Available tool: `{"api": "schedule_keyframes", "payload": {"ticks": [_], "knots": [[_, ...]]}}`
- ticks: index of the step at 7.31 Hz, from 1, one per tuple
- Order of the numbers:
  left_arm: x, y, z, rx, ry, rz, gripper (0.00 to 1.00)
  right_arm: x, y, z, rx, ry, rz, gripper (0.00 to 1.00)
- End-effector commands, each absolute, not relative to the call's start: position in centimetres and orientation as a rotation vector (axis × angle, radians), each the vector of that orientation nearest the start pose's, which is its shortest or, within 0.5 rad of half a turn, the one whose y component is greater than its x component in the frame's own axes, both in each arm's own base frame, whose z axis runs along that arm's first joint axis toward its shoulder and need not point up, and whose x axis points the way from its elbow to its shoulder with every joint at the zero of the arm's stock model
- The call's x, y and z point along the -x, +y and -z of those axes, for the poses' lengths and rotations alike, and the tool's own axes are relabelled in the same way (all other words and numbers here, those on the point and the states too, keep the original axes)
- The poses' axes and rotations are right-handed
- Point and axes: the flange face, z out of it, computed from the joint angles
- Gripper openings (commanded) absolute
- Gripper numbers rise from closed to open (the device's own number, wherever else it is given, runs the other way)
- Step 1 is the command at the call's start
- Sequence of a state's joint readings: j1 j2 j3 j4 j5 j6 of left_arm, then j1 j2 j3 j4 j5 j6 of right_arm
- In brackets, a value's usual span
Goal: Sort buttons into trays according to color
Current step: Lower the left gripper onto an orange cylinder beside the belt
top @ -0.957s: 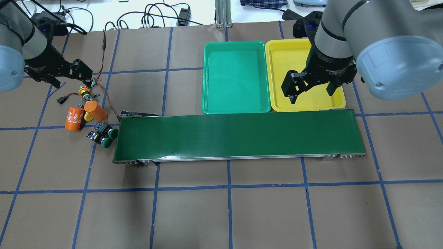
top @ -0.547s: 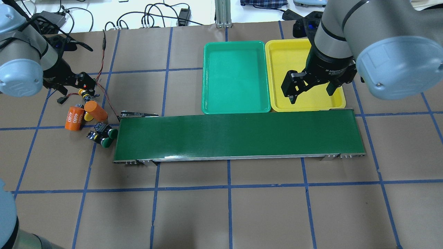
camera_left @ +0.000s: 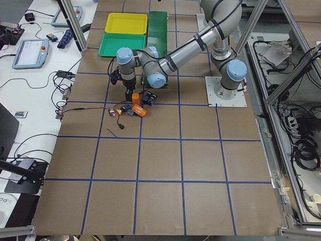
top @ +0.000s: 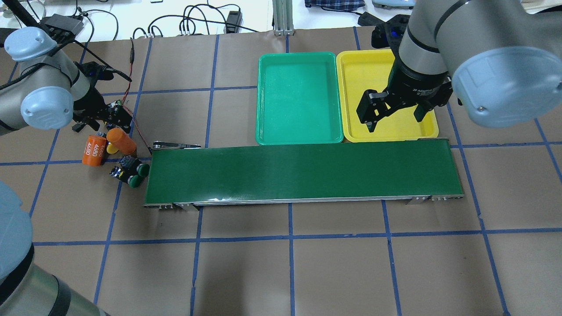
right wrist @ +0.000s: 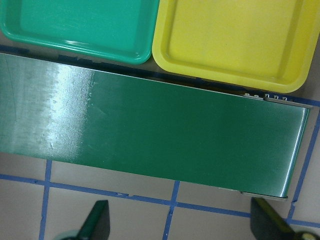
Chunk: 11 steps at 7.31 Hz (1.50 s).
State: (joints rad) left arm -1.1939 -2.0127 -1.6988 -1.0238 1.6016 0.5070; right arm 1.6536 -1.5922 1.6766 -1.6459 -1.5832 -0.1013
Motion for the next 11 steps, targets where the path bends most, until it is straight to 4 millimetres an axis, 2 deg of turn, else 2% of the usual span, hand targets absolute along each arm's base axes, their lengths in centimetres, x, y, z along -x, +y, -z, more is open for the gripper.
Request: {"api": "schedule_keyframes", "payload": {"ticks": [1, 2, 3, 4, 6, 7, 8, 9, 10, 11], "knots": [[-10.3, -61.6, -21.9, -0.212, 3.124, -0.087, 0.96, -17.1, -46.8, -45.4, 0.292, 3.142, -0.015, 1.0], [-10.4, -61.7, -21.8, -0.212, 3.12, -0.09, 0.73, -17.1, -46.8, -45.4, 0.29, 3.14, -0.015, 1.0], [-10.3, -61.6, -21.8, -0.215, 3.121, -0.104, 0.3, -17.2, -46.8, -45.4, 0.295, 3.14, -0.015, 1.0], [-10.3, -61.6, -21.9, -0.215, 3.124, -0.102, 0.0, -17.1, -46.8, -45.4, 0.293, 3.142, -0.015, 1.0], [-10.3, -62.1, -22.8, -0.217, 3.119, -0.09, 0.0, -17.1, -46.8, -45.4, 0.293, 3.142, -0.015, 1.0], [-10.2, -62.0, -24.2, -0.218, 3.112, -0.064, 0.0, -17.1, -46.8, -45.4, 0.293, 3.143, -0.015, 1.0], [-9.2, -62.0, -26.8, -0.236, 3.103, -0.032, 0.0, -17.1, -46.8, -45.4, 0.293, 3.145, -0.017, 1.0], [-7.9, -60.5, -29.8, -0.224, 3.103, -0.016, 0.0, -17.1, -46.8, -45.3, 0.295, 3.146, -0.02, 1.0], [-5.6, -58.7, -33.5, -0.215, 3.107, 0.003, 0.0, -16.8, -46.9, -45.3, 0.296, 3.147, -0.022, 1.0], [-1.2, -56.5, -35.9, -0.198, 3.109, 0.004, 0.0, -16.7, -46.9, -45.3, 0.299, 3.159, -0.023, 1.0]]}}
